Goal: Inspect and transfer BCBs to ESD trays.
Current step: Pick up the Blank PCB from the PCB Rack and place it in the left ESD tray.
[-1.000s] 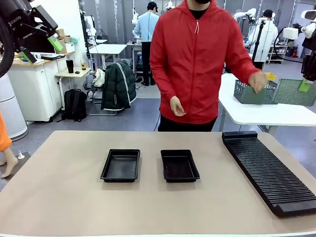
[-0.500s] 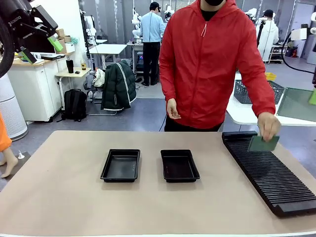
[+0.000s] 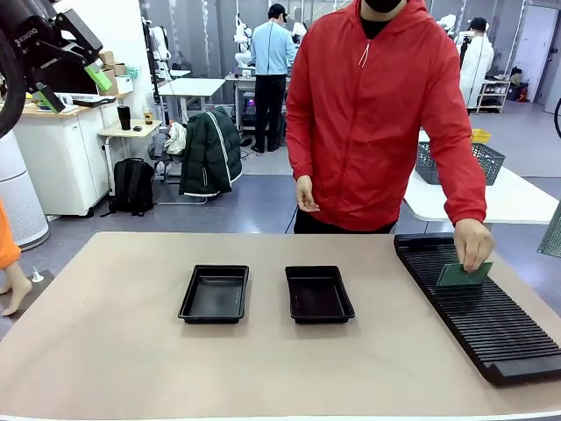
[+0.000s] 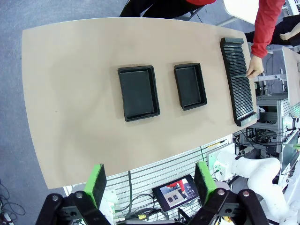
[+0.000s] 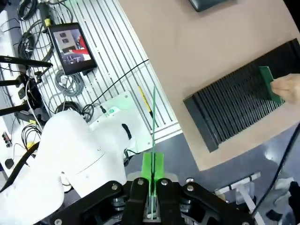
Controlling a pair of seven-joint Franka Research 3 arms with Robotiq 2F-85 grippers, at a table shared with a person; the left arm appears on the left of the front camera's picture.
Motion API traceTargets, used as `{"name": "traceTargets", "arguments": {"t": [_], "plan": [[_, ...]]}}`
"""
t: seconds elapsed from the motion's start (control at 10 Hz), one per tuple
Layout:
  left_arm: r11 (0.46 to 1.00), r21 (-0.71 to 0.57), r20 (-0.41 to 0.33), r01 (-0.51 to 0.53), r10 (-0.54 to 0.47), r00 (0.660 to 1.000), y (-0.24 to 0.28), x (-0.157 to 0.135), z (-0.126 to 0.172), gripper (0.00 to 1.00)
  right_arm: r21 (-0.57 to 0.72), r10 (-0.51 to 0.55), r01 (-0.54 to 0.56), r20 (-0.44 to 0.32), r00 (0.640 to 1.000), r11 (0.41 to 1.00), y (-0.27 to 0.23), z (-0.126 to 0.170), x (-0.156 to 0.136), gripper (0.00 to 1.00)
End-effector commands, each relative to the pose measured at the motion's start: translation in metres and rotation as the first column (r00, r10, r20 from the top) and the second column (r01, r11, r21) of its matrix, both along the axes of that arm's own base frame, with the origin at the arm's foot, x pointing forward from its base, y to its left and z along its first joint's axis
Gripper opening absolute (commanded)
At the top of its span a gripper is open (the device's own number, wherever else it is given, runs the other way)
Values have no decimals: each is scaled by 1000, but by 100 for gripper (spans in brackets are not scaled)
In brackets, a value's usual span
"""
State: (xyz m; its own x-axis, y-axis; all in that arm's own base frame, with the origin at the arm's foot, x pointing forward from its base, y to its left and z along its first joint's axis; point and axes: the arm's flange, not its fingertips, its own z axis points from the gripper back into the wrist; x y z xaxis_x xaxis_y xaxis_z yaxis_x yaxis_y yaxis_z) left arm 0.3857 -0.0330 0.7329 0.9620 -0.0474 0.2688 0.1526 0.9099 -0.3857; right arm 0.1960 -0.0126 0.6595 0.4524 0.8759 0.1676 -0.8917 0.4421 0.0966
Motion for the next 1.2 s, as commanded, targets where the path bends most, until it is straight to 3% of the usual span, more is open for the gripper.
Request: {"name": "traceTargets", "arguments": {"t": [0.0, 1.1], "plan": [[1000, 0, 2, -1, 1, 1000, 1, 0, 0, 100, -2, -16, 16, -10, 1000, 1000, 7, -8, 9, 3], [1000, 0, 2, -1, 1, 1000, 1, 0, 0, 100, 0, 1, -1, -8, 1000, 1000, 4, -3, 1, 3]]}}
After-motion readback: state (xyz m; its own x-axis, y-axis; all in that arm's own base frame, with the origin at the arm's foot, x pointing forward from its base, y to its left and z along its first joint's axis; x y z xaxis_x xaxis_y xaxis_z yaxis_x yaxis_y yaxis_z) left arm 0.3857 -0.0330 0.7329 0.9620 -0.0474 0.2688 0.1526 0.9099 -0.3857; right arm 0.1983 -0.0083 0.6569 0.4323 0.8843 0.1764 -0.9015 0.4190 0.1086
